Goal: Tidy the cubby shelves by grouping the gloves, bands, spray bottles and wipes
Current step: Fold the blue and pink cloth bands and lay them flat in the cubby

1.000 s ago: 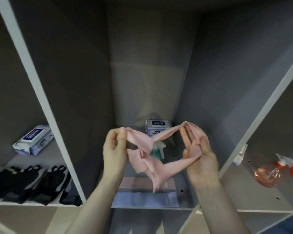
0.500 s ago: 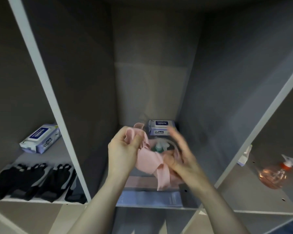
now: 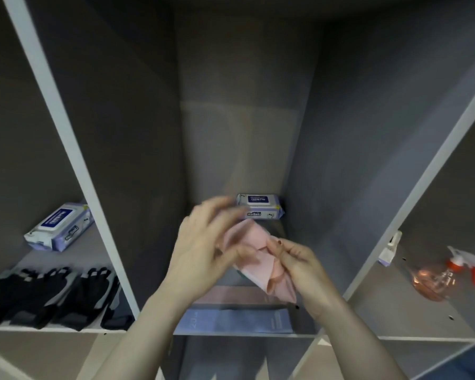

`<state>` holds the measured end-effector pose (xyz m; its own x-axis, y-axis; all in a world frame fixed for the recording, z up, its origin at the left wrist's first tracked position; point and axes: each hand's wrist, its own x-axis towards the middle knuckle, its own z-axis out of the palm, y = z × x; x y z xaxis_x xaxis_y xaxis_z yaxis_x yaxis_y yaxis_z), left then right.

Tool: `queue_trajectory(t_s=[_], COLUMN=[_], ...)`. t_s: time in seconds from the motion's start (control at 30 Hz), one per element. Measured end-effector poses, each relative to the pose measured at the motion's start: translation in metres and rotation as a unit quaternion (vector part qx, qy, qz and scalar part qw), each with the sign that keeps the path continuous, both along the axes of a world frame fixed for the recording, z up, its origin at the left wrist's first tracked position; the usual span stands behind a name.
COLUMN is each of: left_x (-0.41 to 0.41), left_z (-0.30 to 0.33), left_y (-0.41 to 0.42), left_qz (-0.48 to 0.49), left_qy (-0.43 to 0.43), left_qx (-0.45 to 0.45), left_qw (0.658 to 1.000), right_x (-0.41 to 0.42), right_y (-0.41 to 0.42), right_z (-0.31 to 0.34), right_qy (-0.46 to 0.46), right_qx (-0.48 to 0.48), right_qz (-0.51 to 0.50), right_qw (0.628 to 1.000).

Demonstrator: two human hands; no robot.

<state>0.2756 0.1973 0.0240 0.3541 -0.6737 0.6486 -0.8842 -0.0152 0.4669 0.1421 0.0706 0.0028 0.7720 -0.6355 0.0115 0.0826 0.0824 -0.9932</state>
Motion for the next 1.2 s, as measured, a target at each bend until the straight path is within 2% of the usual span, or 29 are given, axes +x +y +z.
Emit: queue_trajectory(t_s=[0.03, 0.07, 0.2, 0.27, 0.33, 0.43, 0.5, 0.6, 0.73, 0.87, 0.97, 1.07, 1.13, 1.2], left_x=[0.0, -0.001, -0.003, -0.004, -0.006, -0.005, -0.001, 0.007, 0.017, 0.023, 0.021, 0.008, -0.004, -0.012], left_z=[-0.002, -0.004, -0.006, -0.008, -0.009, -0.014, -0.015, -0.016, -0.014, -0.011, -0.006, -0.003, -0.002, -0.003], left_y=[0.0, 0.001, 0.002, 0.002, 0.002, 0.004, 0.007, 0.01, 0.012, 0.006, 0.001, -0.003, -0.005, -0.008], left_qz=[-0.029, -0.047, -0.078, -0.067, -0.037, 0.006, 0.039, 0.083, 0.165, 0.162, 0.087, -0.026, -0.091, -0.123], left_qy=[-0.044, -0.047, 0.104, 0.094, 0.048, 0.015, 0.084, 0.2, 0.228, 0.226, 0.253, 0.298, 0.306, 0.333], left_qx=[0.03, 0.056, 0.026, -0.014, -0.044, -0.08, -0.115, -0.144, -0.192, -0.139, -0.064, -0.031, -0.006, 0.029], left_qw=[0.998, 0.996, 0.991, 0.993, 0.997, 0.997, 0.989, 0.966, 0.94, 0.95, 0.961, 0.954, 0.948, 0.934], right_x=[0.0, -0.001, -0.002, -0.001, 0.002, 0.003, -0.002, -0.01, -0.011, -0.009, -0.002, 0.007, 0.013, 0.017], right_y=[-0.001, -0.002, -0.004, -0.001, 0.001, -0.004, -0.013, -0.025, -0.033, -0.033, -0.029, -0.021, -0.016, -0.012], right_z=[0.001, 0.001, 0.003, 0.005, 0.003, -0.003, -0.001, 0.005, 0.007, 0.012, 0.018, 0.021, 0.021, 0.022], right_qy=[-0.008, -0.016, -0.032, -0.024, 0.02, 0.105, 0.11, 0.102, 0.111, 0.116, 0.069, 0.042, 0.032, 0.019], right_qx=[-0.004, -0.01, -0.017, -0.036, -0.109, -0.285, -0.312, -0.301, -0.237, -0.173, -0.009, 0.134, 0.192, 0.205], right_qz=[0.017, 0.032, 0.082, 0.083, 0.046, -0.048, -0.098, -0.121, -0.115, -0.1, -0.088, -0.077, -0.075, -0.059], right_qw=[1.0, 0.999, 0.996, 0.996, 0.993, 0.952, 0.939, 0.94, 0.958, 0.973, 0.994, 0.987, 0.978, 0.977])
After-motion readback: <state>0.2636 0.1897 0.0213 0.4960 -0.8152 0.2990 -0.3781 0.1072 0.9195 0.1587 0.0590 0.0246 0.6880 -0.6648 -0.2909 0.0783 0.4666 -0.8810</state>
